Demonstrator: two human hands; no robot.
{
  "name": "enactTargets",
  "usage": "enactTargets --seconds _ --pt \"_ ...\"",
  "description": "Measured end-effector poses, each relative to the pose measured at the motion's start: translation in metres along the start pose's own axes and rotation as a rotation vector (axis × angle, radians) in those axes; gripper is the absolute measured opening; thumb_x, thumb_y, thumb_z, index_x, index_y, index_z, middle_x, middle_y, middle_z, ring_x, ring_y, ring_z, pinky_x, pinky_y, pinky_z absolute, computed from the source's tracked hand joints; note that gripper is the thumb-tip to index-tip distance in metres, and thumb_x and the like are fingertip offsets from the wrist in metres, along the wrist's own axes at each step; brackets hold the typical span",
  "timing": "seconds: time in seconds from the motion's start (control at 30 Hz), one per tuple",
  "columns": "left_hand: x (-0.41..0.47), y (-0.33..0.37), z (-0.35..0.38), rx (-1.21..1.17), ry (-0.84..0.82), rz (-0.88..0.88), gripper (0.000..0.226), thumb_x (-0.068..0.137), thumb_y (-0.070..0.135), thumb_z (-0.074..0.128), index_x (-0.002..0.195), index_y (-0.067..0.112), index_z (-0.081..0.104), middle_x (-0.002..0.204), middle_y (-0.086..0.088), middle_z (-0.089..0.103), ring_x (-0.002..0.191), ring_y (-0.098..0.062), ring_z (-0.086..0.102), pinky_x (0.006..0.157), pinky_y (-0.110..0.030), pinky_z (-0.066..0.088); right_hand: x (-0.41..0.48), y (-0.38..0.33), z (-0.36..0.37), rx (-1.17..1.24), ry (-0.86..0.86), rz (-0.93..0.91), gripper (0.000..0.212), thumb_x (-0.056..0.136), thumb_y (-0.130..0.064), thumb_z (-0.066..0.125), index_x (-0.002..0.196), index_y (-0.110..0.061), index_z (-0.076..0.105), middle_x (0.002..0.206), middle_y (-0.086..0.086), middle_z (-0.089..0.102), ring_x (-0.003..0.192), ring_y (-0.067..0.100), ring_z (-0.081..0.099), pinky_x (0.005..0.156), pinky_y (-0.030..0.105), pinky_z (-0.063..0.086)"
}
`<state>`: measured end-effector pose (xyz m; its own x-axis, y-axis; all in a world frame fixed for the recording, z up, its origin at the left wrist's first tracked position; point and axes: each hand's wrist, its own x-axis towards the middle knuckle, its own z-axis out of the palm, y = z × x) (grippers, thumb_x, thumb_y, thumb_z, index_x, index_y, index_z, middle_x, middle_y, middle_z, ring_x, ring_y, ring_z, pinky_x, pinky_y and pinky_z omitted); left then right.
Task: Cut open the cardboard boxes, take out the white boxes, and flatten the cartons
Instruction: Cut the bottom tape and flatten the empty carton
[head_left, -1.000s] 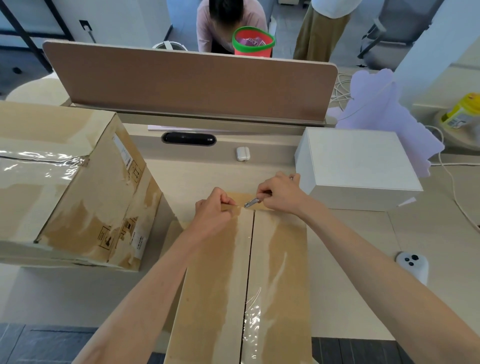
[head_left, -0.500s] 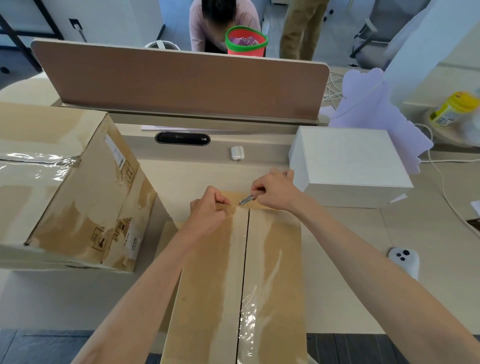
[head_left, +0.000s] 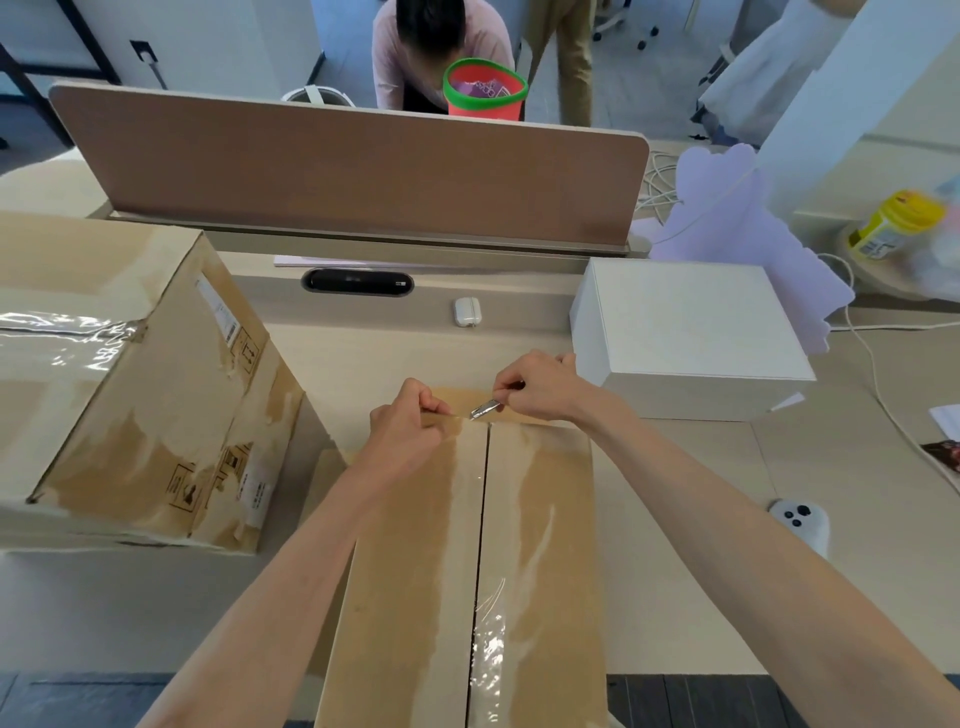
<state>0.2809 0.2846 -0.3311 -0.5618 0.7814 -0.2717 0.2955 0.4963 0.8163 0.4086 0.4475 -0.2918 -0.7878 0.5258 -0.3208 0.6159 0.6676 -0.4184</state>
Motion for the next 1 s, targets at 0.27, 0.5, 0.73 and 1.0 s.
enactTargets --seconds 0.27,0.5,0.73,1.0 --pt "-0.001 -0.001 0.001 0.033 -0.010 0.017 0.030 0.084 0.008 0.054 0.080 0.032 0.035 0.095 0.026 0.064 0.115 -0.025 0.047 0.090 -0.041 0.044 -0.005 0.000 -0.008 -0.207 0.016 -0.051 0.023 0.070 -0.007 0.040 0.063 -0.018 0.059 0.065 -0.008 0.051 0.090 0.018 0.038 0.073 0.037 0.019" --pt "0.000 0.004 -0.001 0.032 -0.039 -0.008 0.027 0.085 0.008 0.054 0.083 0.030 0.039 0.095 0.026 0.063 0.116 -0.023 0.045 0.092 -0.040 0.043 -0.009 0.001 -0.010 -0.338 0.032 -0.135 0.019 0.080 -0.011 0.047 0.070 -0.024 0.057 0.066 -0.011 0.051 0.090 0.015 0.032 0.074 0.036 0.017" --pt "0.003 0.007 -0.001 0.024 -0.061 -0.070 0.022 0.082 0.008 0.049 0.083 0.029 0.042 0.095 0.023 0.063 0.115 -0.023 0.038 0.092 -0.036 0.041 -0.010 -0.001 -0.010 -0.406 0.085 -0.173 0.022 0.081 -0.014 0.046 0.077 -0.021 0.066 0.073 -0.009 0.061 0.091 0.018 0.037 0.076 0.037 0.020" --pt "-0.003 0.011 0.010 0.224 0.010 0.182 0.036 0.075 0.003 0.054 0.101 0.026 0.047 0.100 0.013 0.058 0.102 -0.008 0.051 0.085 -0.024 0.016 -0.006 -0.002 -0.005 -0.342 0.128 -0.163 0.021 0.083 -0.016 0.046 0.075 -0.024 0.064 0.077 -0.009 0.065 0.089 0.017 0.034 0.074 0.036 0.018"
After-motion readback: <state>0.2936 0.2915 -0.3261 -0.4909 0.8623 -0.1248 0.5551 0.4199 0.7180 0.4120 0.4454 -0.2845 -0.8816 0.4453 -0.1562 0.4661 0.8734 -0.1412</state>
